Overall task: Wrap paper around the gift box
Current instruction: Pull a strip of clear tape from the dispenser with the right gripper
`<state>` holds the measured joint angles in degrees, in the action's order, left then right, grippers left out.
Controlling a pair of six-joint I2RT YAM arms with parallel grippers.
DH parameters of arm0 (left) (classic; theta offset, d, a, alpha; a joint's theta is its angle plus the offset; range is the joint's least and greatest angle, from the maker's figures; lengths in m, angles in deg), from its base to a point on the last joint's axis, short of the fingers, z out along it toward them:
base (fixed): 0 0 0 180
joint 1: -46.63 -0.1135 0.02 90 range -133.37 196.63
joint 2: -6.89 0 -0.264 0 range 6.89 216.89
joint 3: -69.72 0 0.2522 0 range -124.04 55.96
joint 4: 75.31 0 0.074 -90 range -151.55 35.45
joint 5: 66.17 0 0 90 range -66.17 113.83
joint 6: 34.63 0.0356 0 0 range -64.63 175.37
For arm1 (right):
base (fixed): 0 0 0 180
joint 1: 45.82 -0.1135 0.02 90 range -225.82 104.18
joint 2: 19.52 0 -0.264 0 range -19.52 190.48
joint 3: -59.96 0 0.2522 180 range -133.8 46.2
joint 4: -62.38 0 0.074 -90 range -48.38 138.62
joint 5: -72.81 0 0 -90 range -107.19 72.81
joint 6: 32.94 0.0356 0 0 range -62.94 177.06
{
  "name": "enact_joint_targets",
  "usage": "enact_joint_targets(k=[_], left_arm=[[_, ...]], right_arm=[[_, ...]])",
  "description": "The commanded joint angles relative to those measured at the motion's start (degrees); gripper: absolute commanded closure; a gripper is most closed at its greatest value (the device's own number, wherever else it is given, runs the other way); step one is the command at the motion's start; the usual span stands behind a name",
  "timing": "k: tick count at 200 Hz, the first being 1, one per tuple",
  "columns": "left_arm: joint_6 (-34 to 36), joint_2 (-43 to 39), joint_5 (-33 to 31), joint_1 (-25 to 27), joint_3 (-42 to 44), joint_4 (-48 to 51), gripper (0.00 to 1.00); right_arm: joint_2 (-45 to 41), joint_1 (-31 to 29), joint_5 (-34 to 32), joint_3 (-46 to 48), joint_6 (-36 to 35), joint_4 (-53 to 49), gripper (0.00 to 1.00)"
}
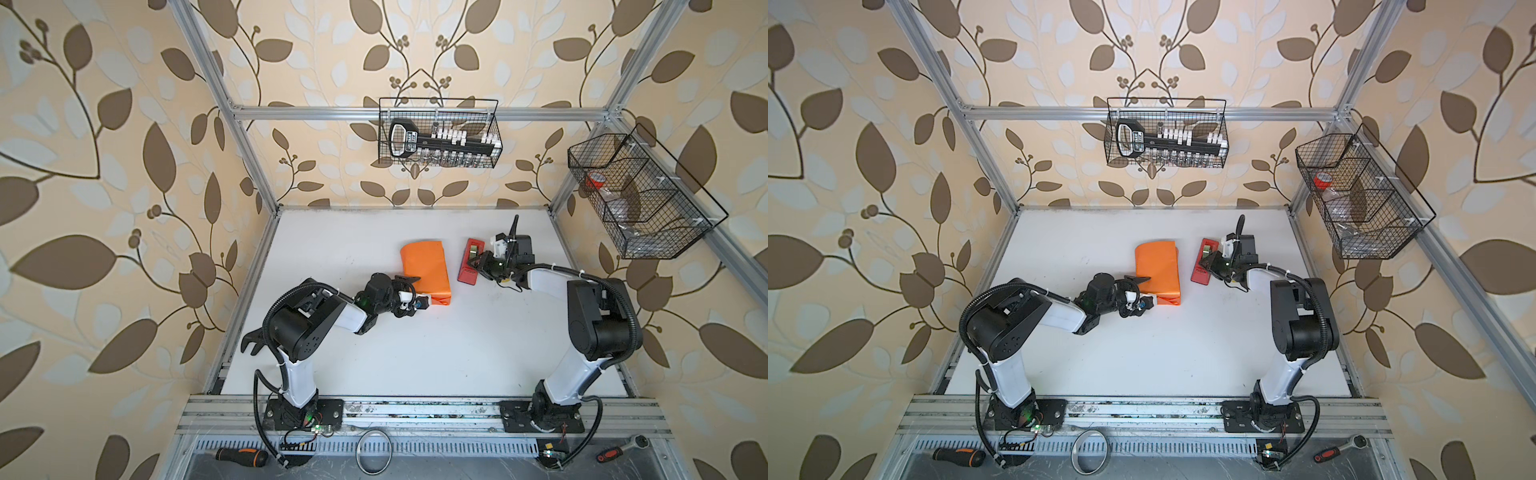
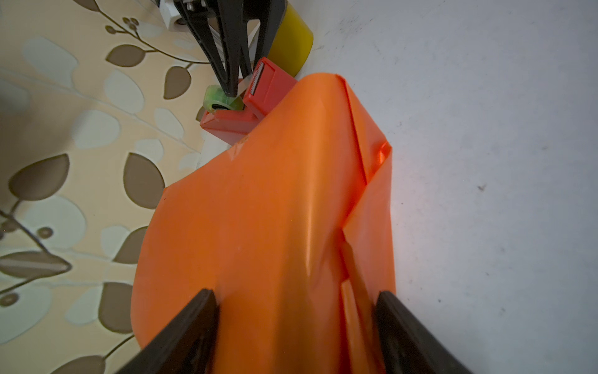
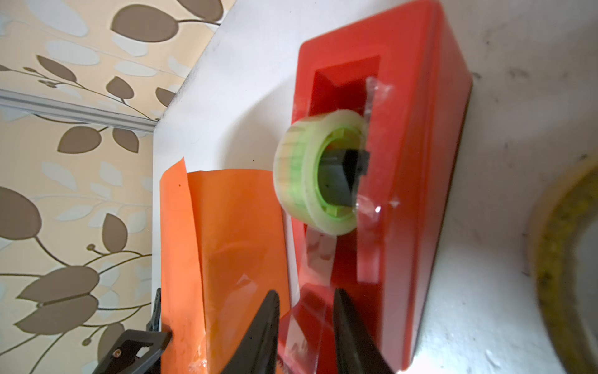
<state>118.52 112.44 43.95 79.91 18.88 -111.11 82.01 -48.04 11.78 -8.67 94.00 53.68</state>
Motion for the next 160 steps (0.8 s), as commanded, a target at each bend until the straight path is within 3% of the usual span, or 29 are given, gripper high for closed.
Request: enact_joint_targets(k=[1, 75, 160], left_arm=[[5.3, 1.8, -1.9, -0.7, 1.9, 7.2, 0.23], [5.4, 1.7, -2.0, -0.8, 1.9, 7.3, 0.23], [5.4, 1.6, -2.4, -0.8, 2.0, 7.2, 0.23]], right_arm=[[1.5, -0.2, 1.9, 0.3, 2.6, 2.0, 0.76], [0.1, 0.2, 4.0, 2.6, 8.0, 7.2, 1.0], [-4.0, 0.5, 9.6, 6.6, 20.3, 19.4, 1.0]])
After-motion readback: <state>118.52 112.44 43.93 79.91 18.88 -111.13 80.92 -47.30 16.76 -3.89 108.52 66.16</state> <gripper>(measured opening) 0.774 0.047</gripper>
